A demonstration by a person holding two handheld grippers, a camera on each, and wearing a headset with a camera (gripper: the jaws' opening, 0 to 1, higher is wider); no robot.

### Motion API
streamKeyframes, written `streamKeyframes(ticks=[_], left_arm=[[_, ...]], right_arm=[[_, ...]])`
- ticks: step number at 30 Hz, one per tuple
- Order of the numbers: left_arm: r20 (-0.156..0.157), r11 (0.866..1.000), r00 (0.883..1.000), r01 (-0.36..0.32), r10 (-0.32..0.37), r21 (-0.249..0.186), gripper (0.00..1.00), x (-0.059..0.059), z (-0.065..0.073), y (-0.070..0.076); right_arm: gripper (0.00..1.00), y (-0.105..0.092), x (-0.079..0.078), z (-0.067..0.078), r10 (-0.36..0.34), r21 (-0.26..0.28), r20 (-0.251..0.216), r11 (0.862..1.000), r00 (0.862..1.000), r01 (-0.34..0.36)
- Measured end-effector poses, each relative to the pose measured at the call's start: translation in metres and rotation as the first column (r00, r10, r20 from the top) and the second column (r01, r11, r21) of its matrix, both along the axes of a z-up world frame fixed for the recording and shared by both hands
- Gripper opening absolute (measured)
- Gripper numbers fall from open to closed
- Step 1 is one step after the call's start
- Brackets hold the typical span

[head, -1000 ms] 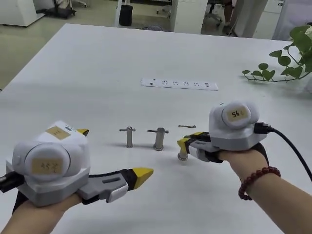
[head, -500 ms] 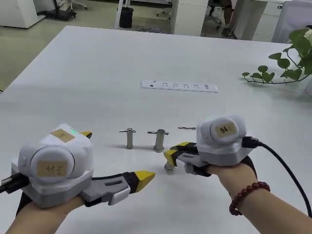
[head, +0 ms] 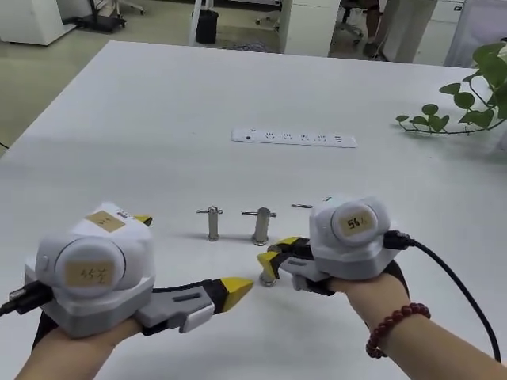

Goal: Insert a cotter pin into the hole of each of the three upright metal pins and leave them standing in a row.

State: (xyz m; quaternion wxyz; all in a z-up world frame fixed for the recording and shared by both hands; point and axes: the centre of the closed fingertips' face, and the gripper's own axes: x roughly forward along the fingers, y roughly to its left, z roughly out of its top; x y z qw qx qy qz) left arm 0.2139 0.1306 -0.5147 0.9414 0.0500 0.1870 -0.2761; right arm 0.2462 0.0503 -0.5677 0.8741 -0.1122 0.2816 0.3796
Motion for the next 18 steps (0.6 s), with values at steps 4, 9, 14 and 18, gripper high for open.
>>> streamKeyframes(ticks=[4,9,14,18], left_arm=[[-0.004,1.0,1.0,-0.005,0.005,0.004,0.95,-0.0001,-0.0019,0.0017],[-0.009,1.0,1.0,-0.01,0.01,0.005,0.95,-0.0002,-0.0038,0.0025],[-0.012,1.0,1.0,-0.008,0.008,0.006,0.95,-0.0001,-0.0055,0.0017],[-0.013,1.0,1.0,-0.003,0.003,0.012,0.95,-0.0005,-0.0067,0.0005]], right_arm=[[0.08,0.0021,-0.0004,-0.0002,0.03,-0.013,0.016,0.999,0.999,-0.029],[0.09,0.0022,-0.0004,-0.0002,0.043,-0.01,0.03,0.999,0.999,-0.043],[0.09,0.0025,-0.0002,-0.0003,0.062,-0.009,0.033,0.998,0.998,-0.061],[0.11,0.003,0.0,-0.0002,0.066,-0.005,0.038,0.998,0.997,-0.066]])
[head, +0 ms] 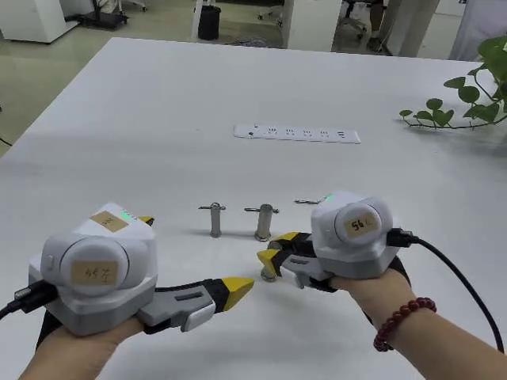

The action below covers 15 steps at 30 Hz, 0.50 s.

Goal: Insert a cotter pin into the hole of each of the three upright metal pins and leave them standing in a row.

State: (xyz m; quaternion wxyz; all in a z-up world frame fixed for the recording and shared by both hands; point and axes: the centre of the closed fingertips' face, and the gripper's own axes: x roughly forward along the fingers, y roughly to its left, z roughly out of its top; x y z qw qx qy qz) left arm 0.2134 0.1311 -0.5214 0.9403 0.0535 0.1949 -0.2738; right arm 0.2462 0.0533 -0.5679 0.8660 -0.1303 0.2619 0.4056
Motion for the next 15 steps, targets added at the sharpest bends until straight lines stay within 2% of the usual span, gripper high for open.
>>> streamKeyframes(ticks=[4,10,15], left_arm=[[0.0,1.0,1.0,0.001,-0.001,0.004,0.95,0.0,-0.001,0.0],[0.0,1.0,1.0,0.002,-0.002,0.008,0.95,0.0,-0.002,-0.001],[0.003,1.0,1.0,-0.005,0.005,0.005,0.96,0.001,-0.001,0.0]], right_arm=[[0.19,0.002,0.001,0.004,0.001,0.027,0.0,1.0,1.0,-0.001],[0.27,0.002,-0.001,0.013,0.019,0.054,-0.01,0.998,1.0,-0.018],[0.33,-0.004,-0.003,0.02,0.043,0.056,-0.024,0.998,0.999,-0.042]])
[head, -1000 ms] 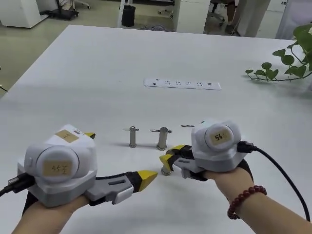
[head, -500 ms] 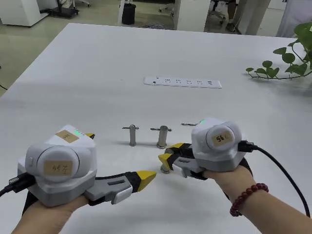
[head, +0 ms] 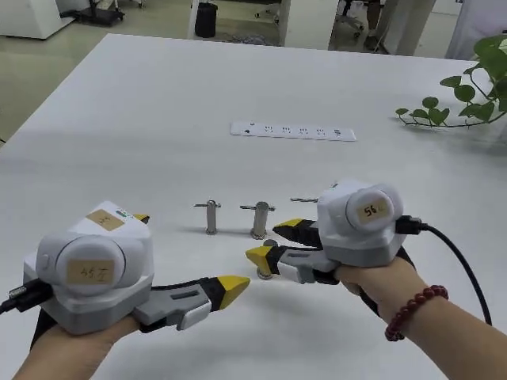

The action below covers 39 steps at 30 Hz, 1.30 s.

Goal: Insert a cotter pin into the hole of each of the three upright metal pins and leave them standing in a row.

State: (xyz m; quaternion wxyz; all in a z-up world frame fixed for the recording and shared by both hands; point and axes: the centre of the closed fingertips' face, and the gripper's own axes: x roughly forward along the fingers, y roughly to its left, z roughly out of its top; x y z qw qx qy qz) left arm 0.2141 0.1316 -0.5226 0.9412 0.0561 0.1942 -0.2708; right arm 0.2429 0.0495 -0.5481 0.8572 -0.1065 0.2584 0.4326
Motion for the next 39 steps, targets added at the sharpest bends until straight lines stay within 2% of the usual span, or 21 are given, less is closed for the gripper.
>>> streamKeyframes(ticks=[5,11,16,23,25,27,29,32,34,39], left_arm=[[-0.002,1.0,1.0,-0.004,0.004,-0.004,0.96,0.0,0.0,0.001],[0.001,1.0,1.0,-0.003,0.003,-0.011,0.98,0.001,0.0,-0.001],[-0.007,1.0,1.0,0.0,0.0,-0.014,0.98,0.0,-0.001,-0.001],[-0.012,1.0,1.0,0.002,-0.002,-0.02,0.99,0.0,0.0,-0.001],[-0.016,1.0,1.0,0.004,-0.005,-0.019,0.99,0.0,-0.001,-0.001],[-0.022,1.0,1.0,0.005,-0.006,-0.017,0.99,0.0,-0.003,-0.001],[-0.024,1.0,1.0,0.003,-0.004,-0.014,0.99,0.0,-0.004,0.0],[-0.024,1.0,1.0,-0.007,0.007,-0.014,0.99,0.001,-0.004,0.001],[-0.027,1.0,1.0,-0.009,0.009,-0.018,0.99,0.001,-0.005,0.002],[-0.031,1.0,0.999,-0.011,0.01,-0.022,0.99,0.002,-0.006,0.002]], right_arm=[[0.32,-0.01,0.0,0.007,0.021,0.008,-0.012,1.0,1.0,-0.021],[0.3,-0.025,0.005,0.012,0.011,0.0,-0.018,1.0,1.0,-0.011],[0.29,-0.037,0.011,0.016,0.007,-0.031,-0.016,0.999,1.0,-0.008],[0.29,-0.056,0.03,0.015,-0.003,-0.098,-0.02,0.995,1.0,0.001],[0.29,-0.06,0.038,0.017,-0.025,-0.083,-0.044,0.996,0.999,0.022],[0.29,-0.064,0.045,0.016,-0.03,-0.094,-0.049,0.995,0.998,0.025],[0.29,-0.069,0.051,0.013,-0.028,-0.125,-0.049,0.992,0.998,0.022],[0.28,-0.074,0.061,0.01,-0.049,-0.127,-0.062,0.991,0.997,0.041],[0.28,-0.078,0.067,0.005,-0.048,-0.159,-0.06,0.987,0.997,0.038],[0.27,-0.084,0.082,-0.005,-0.043,-0.196,-0.069,0.98,0.997,0.028]])
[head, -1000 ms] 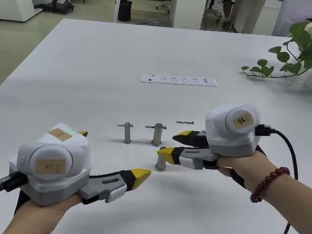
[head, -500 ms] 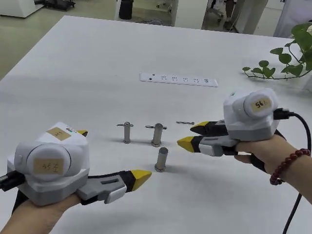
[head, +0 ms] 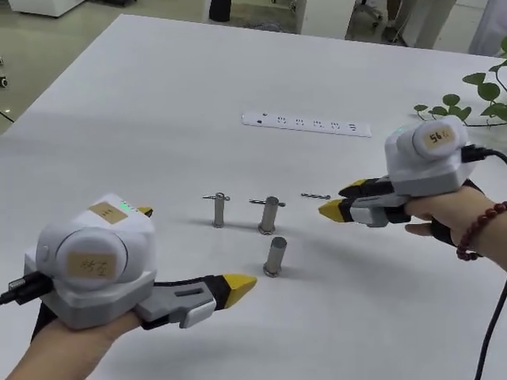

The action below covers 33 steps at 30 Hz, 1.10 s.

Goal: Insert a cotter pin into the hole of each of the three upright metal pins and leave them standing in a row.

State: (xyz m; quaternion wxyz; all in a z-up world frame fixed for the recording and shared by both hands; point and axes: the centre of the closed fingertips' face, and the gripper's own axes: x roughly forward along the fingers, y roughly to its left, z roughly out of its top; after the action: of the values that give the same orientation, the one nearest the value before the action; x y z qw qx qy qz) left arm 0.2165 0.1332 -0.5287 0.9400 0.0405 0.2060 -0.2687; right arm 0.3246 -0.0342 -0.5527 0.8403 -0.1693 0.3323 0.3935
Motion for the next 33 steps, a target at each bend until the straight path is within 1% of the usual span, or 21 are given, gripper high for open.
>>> streamKeyframes(ticks=[4,8,10,15,21,22,24,25,26,29,31,33], left_arm=[[-0.005,1.0,1.0,-0.003,0.002,-0.009,0.99,0.001,0.0,-0.002],[0.004,1.0,1.0,-0.008,0.008,-0.012,0.99,0.002,0.002,-0.001],[0.003,1.0,1.0,-0.014,0.014,-0.018,0.99,0.002,0.003,0.001],[0.0,0.999,1.0,-0.02,0.02,-0.035,0.97,0.002,0.004,0.001],[0.002,0.999,1.0,-0.011,0.011,-0.032,0.96,0.002,0.004,0.0],[0.001,0.999,1.0,-0.011,0.011,-0.036,0.96,0.001,0.004,0.0],[0.0,0.999,1.0,-0.012,0.012,-0.038,0.96,0.001,0.004,0.0],[0.0,0.999,1.0,-0.012,0.012,-0.036,0.96,0.002,0.004,0.0],[-0.001,0.999,1.0,-0.012,0.012,-0.034,0.96,0.002,0.003,0.001],[0.001,0.999,1.0,-0.007,0.007,-0.038,0.93,0.002,0.003,0.001],[0.0,0.999,1.0,-0.01,0.01,-0.041,0.93,0.003,0.003,0.003],[-0.003,0.999,1.0,-0.013,0.013,-0.039,0.93,0.003,0.003,0.003]], right_arm=[[0.27,-0.003,0.011,-0.005,0.026,-0.049,-0.002,0.998,1.0,-0.026],[0.24,-0.004,0.022,-0.008,0.04,-0.061,-0.004,0.997,0.999,-0.04],[0.23,-0.005,0.026,-0.012,0.052,-0.082,-0.006,0.995,0.999,-0.052],[0.22,-0.005,0.035,-0.023,0.073,-0.116,-0.013,0.99,0.997,-0.074],[0.2,-0.006,0.043,-0.036,0.084,-0.146,-0.027,0.985,0.996,-0.087],[0.2,-0.008,0.053,-0.042,0.082,-0.151,-0.03,0.985,0.996,-0.086],[0.18,-0.009,0.06,-0.049,0.077,-0.156,-0.039,0.984,0.996,-0.082],[0.18,-0.009,0.062,-0.051,0.076,-0.163,-0.039,0.983,0.996,-0.081],[0.17,-0.011,0.063,-0.052,0.068,-0.184,-0.035,0.98,0.997,-0.073],[0.15,-0.009,0.065,-0.054,0.067,-0.179,-0.039,0.981,0.997,-0.073],[0.15,-0.008,0.064,-0.054,0.065,-0.175,-0.044,0.982,0.997,-0.071],[0.14,-0.009,0.063,-0.056,0.067,-0.185,-0.05,0.98,0.997,-0.075]])
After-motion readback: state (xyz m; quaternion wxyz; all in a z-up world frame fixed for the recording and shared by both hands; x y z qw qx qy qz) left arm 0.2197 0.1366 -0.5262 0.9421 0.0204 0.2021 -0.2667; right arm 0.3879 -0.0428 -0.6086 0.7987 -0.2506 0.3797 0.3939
